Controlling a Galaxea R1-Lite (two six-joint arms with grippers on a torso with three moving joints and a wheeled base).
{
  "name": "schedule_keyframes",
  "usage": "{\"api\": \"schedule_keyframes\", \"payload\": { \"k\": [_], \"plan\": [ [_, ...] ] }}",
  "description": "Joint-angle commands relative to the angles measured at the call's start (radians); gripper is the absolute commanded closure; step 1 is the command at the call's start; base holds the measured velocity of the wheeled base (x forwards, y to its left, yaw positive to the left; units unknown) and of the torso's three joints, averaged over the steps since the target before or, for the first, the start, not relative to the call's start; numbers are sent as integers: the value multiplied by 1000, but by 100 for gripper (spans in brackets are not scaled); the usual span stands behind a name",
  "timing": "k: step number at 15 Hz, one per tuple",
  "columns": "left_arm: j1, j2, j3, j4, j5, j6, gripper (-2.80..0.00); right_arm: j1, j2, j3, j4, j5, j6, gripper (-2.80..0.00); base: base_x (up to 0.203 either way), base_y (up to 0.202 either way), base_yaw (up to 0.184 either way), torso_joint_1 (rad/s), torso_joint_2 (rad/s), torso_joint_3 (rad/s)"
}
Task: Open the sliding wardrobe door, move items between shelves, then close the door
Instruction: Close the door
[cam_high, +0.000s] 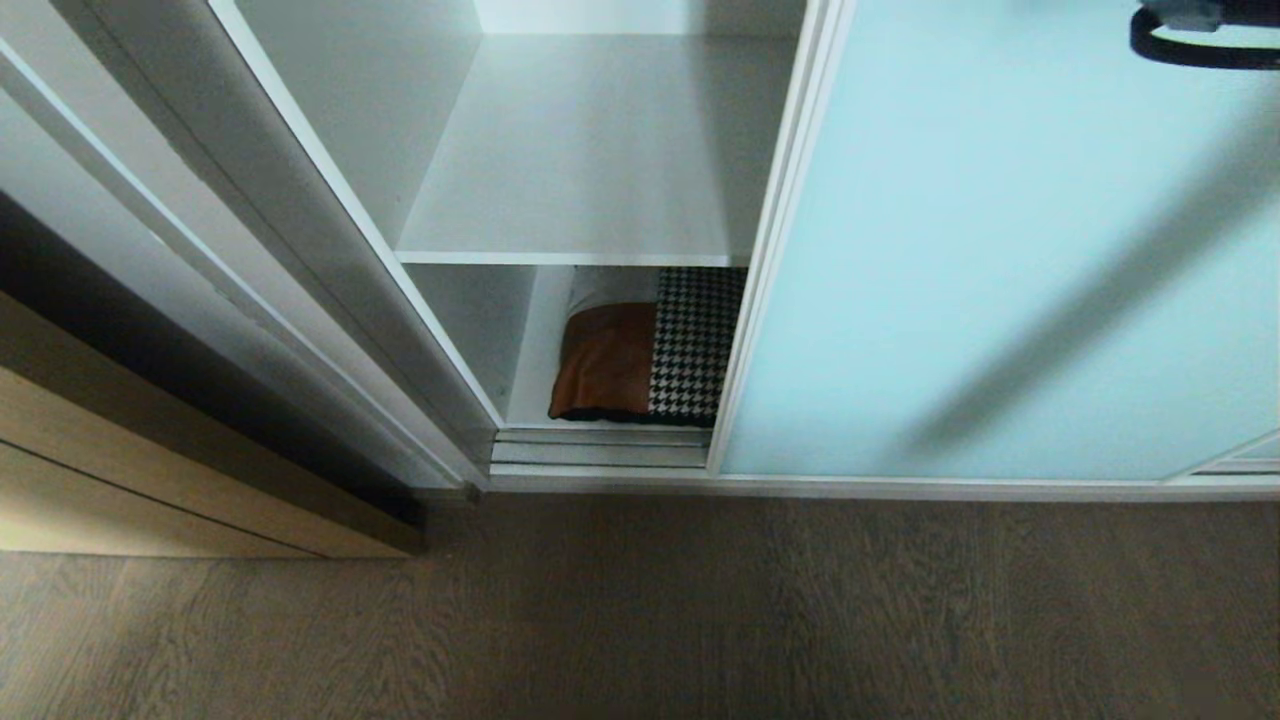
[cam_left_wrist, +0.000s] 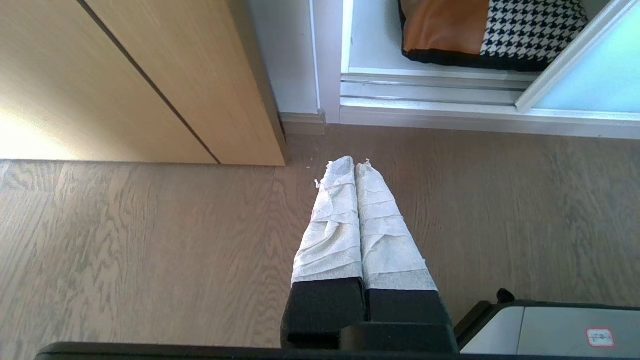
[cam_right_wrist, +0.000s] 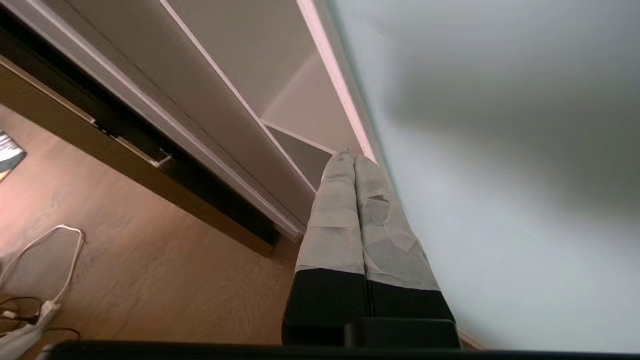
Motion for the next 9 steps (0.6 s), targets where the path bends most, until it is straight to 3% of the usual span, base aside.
{"api": "schedule_keyframes", "payload": {
  "k": [1, 6, 9],
  "plan": [
    [0, 0, 0, 0, 0, 0, 0, 7, 47, 1, -11, -5, 2, 0, 0, 0, 0, 0, 0, 0],
    [0, 0, 0, 0, 0, 0, 0, -4, 151, -15, -167, -103, -17, 0, 0, 0, 0, 0, 0, 0],
    [0, 0, 0, 0, 0, 0, 0, -41, 142, -6, -181, -105, -31, 0, 0, 0, 0, 0, 0, 0]
  ]
}}
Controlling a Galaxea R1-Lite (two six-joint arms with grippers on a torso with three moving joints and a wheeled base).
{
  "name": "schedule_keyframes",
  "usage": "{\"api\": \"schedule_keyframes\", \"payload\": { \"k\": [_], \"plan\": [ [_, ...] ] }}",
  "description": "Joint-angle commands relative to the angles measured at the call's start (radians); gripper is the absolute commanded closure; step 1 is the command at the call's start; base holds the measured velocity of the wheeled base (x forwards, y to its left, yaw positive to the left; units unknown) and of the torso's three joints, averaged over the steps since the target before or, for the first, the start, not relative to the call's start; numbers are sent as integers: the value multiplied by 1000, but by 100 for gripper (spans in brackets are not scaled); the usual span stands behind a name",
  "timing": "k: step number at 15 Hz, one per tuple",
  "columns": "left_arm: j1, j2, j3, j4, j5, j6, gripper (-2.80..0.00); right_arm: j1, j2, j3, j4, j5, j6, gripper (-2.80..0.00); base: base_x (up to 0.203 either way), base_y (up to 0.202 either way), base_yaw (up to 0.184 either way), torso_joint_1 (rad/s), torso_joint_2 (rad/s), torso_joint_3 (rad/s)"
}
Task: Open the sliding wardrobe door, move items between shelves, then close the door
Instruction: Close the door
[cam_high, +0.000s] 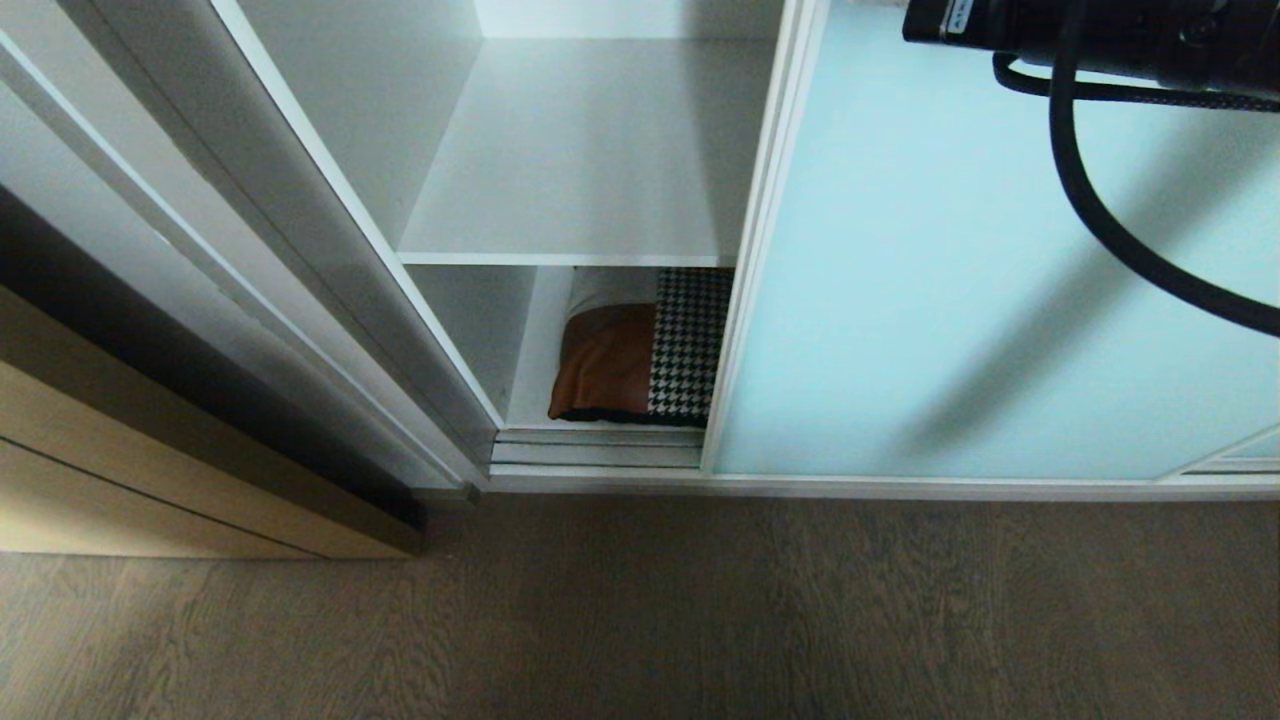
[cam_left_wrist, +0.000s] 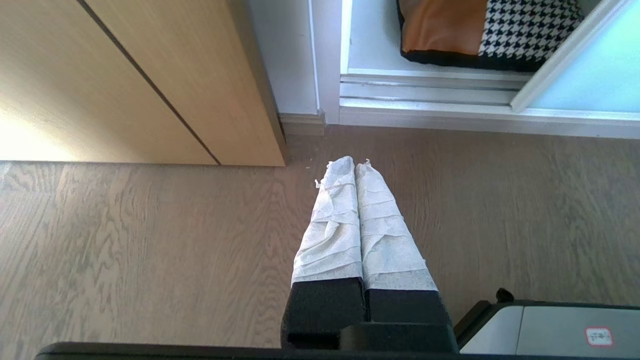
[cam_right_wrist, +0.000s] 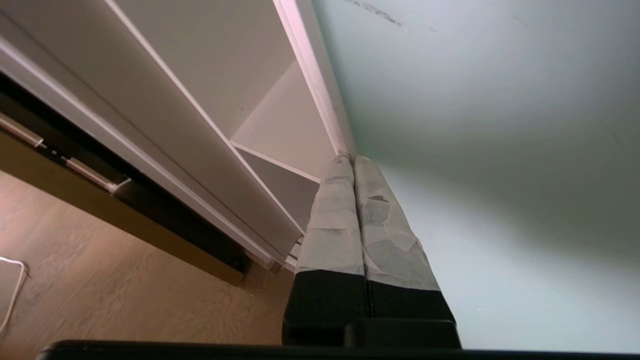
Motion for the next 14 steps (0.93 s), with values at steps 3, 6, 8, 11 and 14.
{"api": "schedule_keyframes", "payload": {
  "k": [3, 6, 8, 11, 14],
  "plan": [
    [0, 0, 0, 0, 0, 0, 0, -11, 4, -7, 1, 4, -1, 0, 0, 0, 0, 0, 0, 0],
    [0, 0, 0, 0, 0, -1, 0, 47, 28, -8, 0, 7, -7, 0, 0, 0, 0, 0, 0, 0],
    [0, 0, 0, 0, 0, 0, 0, 71, 72, -20, -6, 7, -14, 0, 0, 0, 0, 0, 0, 0],
    [0, 0, 0, 0, 0, 0, 0, 132, 138, -56, -7, 8, -15, 0, 0, 0, 0, 0, 0, 0],
    [0, 0, 0, 0, 0, 0, 0, 210, 199, -111, -6, 10, -15, 0, 0, 0, 0, 0, 0, 0]
  ]
}}
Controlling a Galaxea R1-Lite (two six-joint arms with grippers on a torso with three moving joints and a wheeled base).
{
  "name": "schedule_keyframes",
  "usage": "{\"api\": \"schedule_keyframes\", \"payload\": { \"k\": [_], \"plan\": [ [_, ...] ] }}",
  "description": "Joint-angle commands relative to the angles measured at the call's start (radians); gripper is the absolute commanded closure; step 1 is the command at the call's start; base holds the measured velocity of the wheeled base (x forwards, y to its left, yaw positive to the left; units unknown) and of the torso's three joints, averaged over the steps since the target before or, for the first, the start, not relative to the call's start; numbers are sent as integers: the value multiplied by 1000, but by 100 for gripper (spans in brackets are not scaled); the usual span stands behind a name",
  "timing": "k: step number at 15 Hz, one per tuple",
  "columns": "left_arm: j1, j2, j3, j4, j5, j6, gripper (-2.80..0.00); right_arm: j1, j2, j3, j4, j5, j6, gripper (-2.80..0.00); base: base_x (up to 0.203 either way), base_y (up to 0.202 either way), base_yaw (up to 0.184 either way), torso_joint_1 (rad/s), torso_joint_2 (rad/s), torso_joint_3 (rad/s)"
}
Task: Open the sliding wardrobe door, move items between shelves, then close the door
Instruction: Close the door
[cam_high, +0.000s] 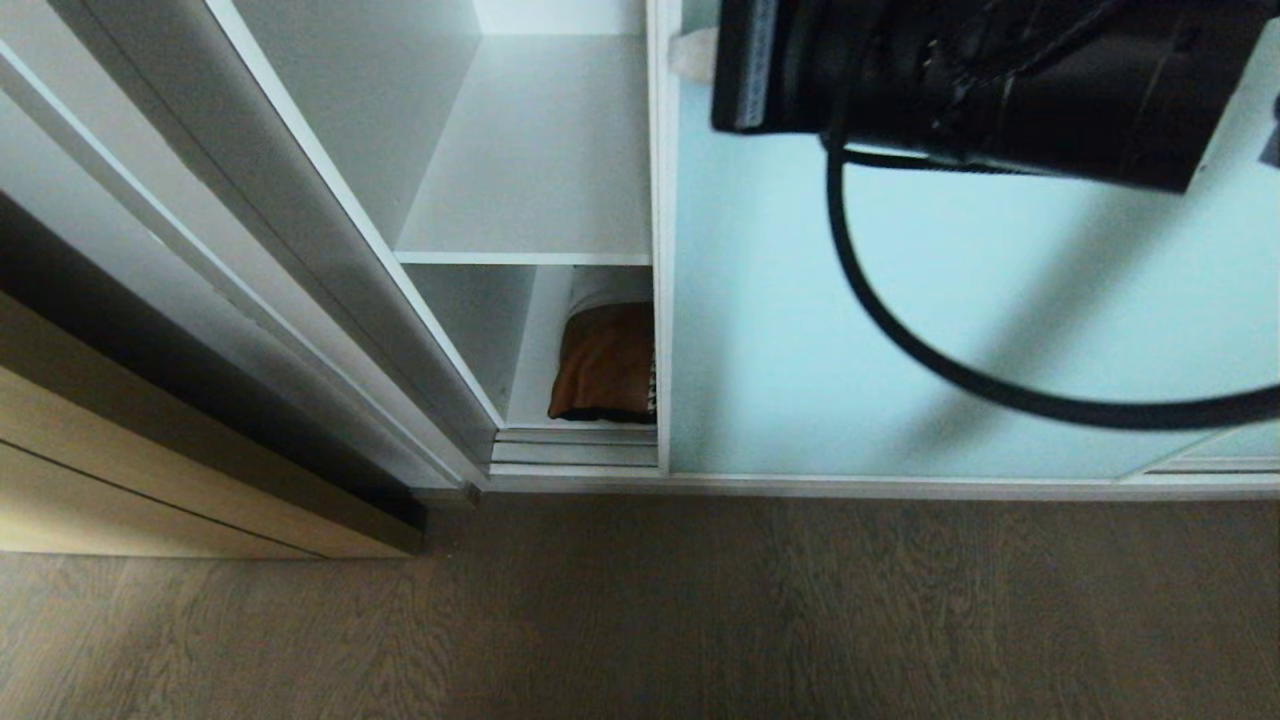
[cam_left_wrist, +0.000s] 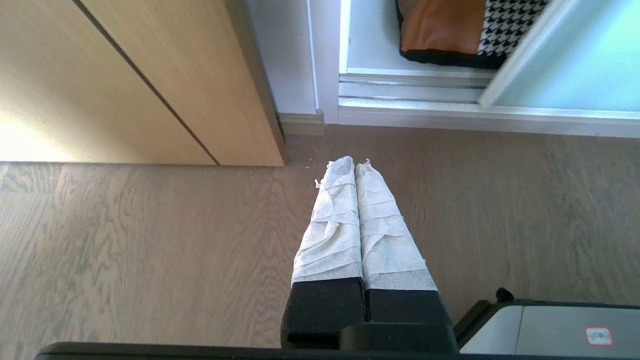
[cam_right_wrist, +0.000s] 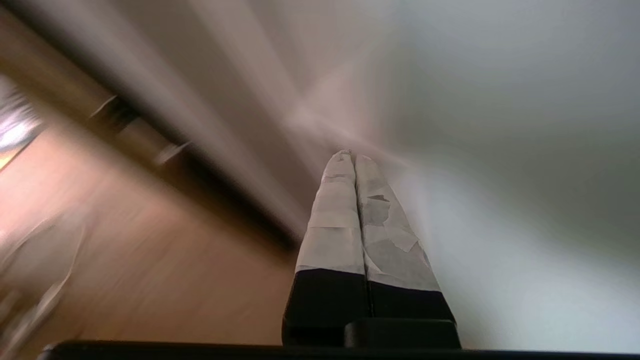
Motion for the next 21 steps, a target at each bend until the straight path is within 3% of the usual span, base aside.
{"api": "schedule_keyframes", "payload": {
  "k": [1, 5, 11, 17, 21],
  "plan": [
    [0, 0, 0, 0, 0, 0, 0, 57, 57, -30, -4, -4, -1, 0, 0, 0, 0, 0, 0, 0],
    [0, 0, 0, 0, 0, 0, 0, 161, 54, -31, -1, -11, -17, 0, 0, 0, 0, 0, 0, 0],
    [0, 0, 0, 0, 0, 0, 0, 129, -201, 158, 9, -44, -10, 0, 0, 0, 0, 0, 0, 0],
    [0, 0, 0, 0, 0, 0, 0, -279, -541, 211, 126, -114, -21, 0, 0, 0, 0, 0, 0, 0],
    [0, 0, 0, 0, 0, 0, 0, -614, -696, 208, 210, -120, -28, 0, 0, 0, 0, 0, 0, 0]
  ]
}}
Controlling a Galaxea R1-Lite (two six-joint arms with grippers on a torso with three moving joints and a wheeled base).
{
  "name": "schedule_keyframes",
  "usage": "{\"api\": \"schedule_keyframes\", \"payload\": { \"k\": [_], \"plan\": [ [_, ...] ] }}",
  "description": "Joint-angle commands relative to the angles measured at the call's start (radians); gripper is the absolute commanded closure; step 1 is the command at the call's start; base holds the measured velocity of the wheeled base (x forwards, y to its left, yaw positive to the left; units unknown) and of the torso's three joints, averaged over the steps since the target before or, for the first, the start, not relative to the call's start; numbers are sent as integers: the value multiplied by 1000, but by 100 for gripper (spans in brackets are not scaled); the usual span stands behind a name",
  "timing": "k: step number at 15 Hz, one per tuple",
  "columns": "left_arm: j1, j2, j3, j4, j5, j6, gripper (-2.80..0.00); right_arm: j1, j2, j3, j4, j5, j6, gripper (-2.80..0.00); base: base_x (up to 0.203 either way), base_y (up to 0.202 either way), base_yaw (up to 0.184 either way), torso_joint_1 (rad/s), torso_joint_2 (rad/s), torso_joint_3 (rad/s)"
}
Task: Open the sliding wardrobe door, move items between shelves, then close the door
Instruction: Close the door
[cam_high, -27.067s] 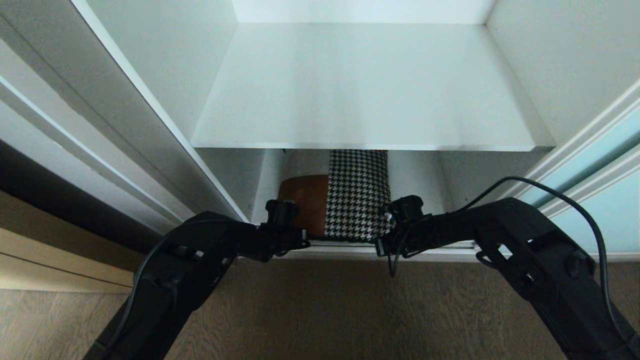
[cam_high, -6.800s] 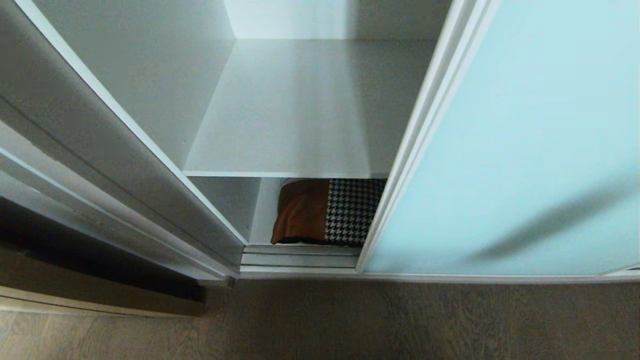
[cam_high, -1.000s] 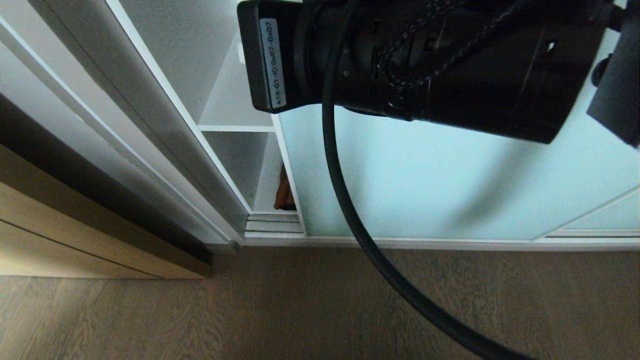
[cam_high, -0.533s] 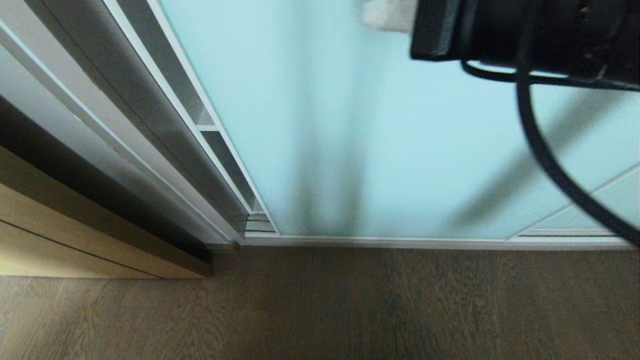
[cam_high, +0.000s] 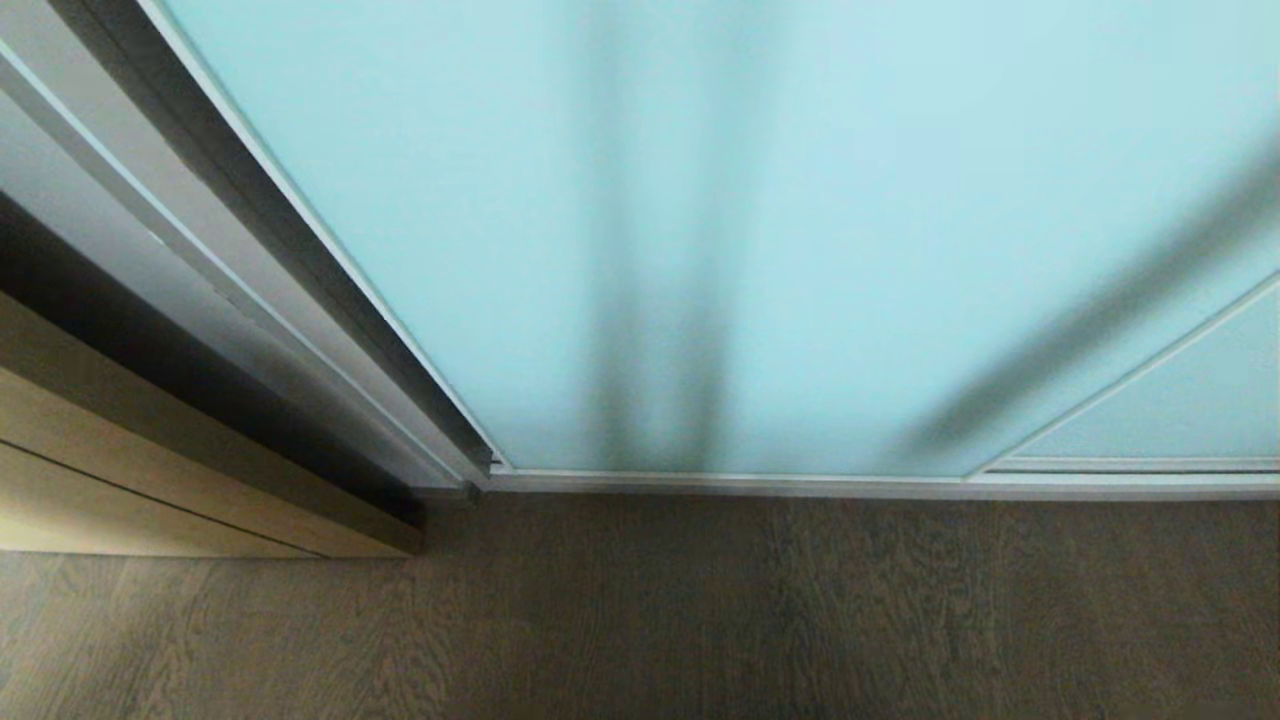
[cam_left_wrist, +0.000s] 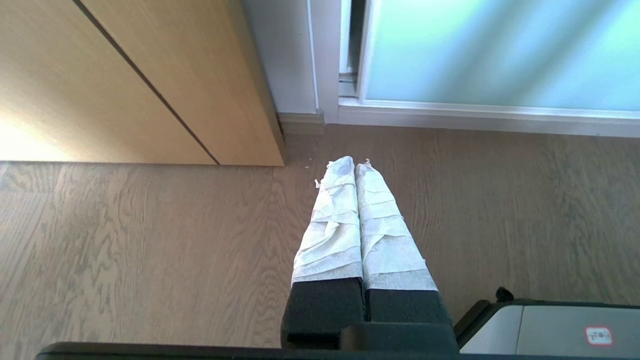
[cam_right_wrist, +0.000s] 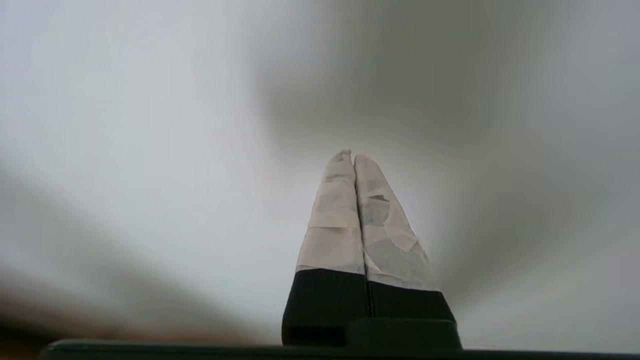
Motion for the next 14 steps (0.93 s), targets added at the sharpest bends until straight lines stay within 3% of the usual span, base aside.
{"api": "schedule_keyframes", "payload": {
  "k": [1, 8, 11, 14],
  "plan": [
    [0, 0, 0, 0, 0, 0, 0, -130, -132, 5, 10, -2, -3, 0, 0, 0, 0, 0, 0, 0],
    [0, 0, 0, 0, 0, 0, 0, -410, -122, 44, 30, -115, -90, 0, 0, 0, 0, 0, 0, 0],
    [0, 0, 0, 0, 0, 0, 0, -534, -67, 56, 16, -125, -100, 0, 0, 0, 0, 0, 0, 0],
    [0, 0, 0, 0, 0, 0, 0, -731, -17, 81, -76, -125, -141, 0, 0, 0, 0, 0, 0, 0]
  ]
}}
